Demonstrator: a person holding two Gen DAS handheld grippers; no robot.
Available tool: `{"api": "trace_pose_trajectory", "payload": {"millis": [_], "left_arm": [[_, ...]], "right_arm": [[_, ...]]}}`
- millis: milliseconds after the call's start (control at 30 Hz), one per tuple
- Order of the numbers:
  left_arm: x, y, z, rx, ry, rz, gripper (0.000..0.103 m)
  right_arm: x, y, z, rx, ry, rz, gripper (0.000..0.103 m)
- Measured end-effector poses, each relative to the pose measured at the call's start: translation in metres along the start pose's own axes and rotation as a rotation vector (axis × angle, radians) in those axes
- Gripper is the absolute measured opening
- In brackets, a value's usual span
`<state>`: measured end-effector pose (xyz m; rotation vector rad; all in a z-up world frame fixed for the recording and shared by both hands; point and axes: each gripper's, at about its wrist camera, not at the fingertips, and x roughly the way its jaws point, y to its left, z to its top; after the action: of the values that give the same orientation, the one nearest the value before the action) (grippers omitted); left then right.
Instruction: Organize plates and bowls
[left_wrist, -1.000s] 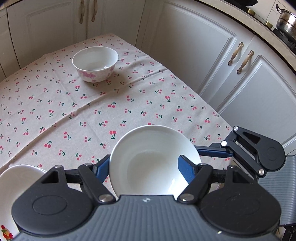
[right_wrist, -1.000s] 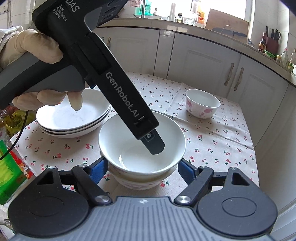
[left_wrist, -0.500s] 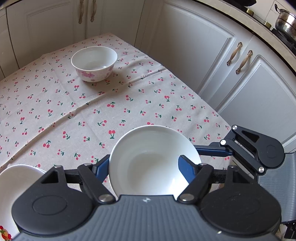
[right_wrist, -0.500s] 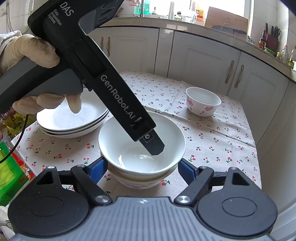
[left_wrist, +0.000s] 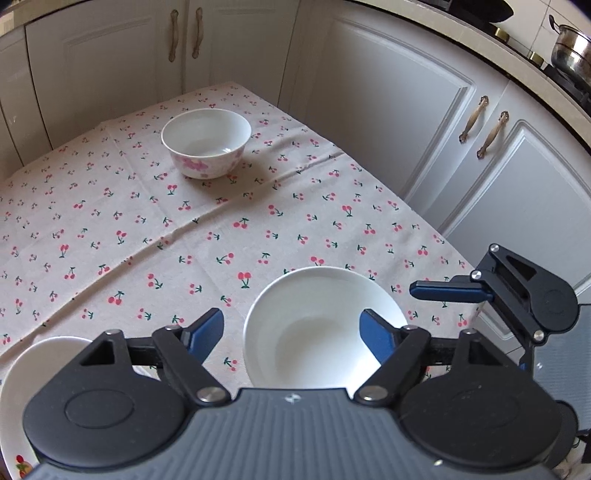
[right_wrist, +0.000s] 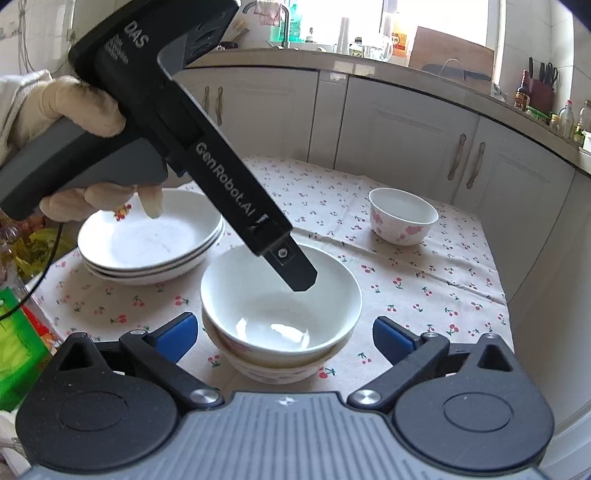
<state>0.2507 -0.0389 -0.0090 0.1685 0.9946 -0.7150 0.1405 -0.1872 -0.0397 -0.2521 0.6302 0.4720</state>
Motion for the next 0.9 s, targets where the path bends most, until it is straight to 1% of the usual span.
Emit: {"api": "trace_pose_trajectory", "payload": {"millis": [100, 233, 300, 400, 567, 700, 900], "left_arm": [[0.000, 0.000, -0.002, 0.003, -0.002, 0.002, 0.081], [-0.003, 0.000, -0.002, 0.007, -0.016, 0.001, 0.082], [-0.006, 0.001, 0.000, 0.015, -0.035, 0.008, 0.088], [-0.011, 0.003, 0.005, 0.022, -0.068, 0.022, 0.090], [-0.012, 0.010, 0.019, 0.025, -0.123, 0.040, 0.093], [-0.009, 0.020, 0.038, 0.017, -0.166, 0.048, 0.094], [0.015, 0.039, 0.076, 0.001, -0.165, 0.065, 0.094]], "right_arm": [[-0.006, 0.003, 0.002, -0.007, -0.027, 0.031, 0.102], [-0.007, 0.006, 0.004, -0.028, -0.035, 0.022, 0.102], [-0.007, 0.003, 0.006, -0.024, -0.037, 0.013, 0.102], [-0.009, -0.003, 0.008, -0.012, -0.044, 0.010, 0.102], [-0.009, -0.026, 0.015, -0.004, -0.054, 0.002, 0.103], [-0.003, -0.050, 0.024, 0.010, -0.060, -0.002, 0.103], [0.026, -0.086, 0.039, -0.003, -0.038, -0.025, 0.103]]}}
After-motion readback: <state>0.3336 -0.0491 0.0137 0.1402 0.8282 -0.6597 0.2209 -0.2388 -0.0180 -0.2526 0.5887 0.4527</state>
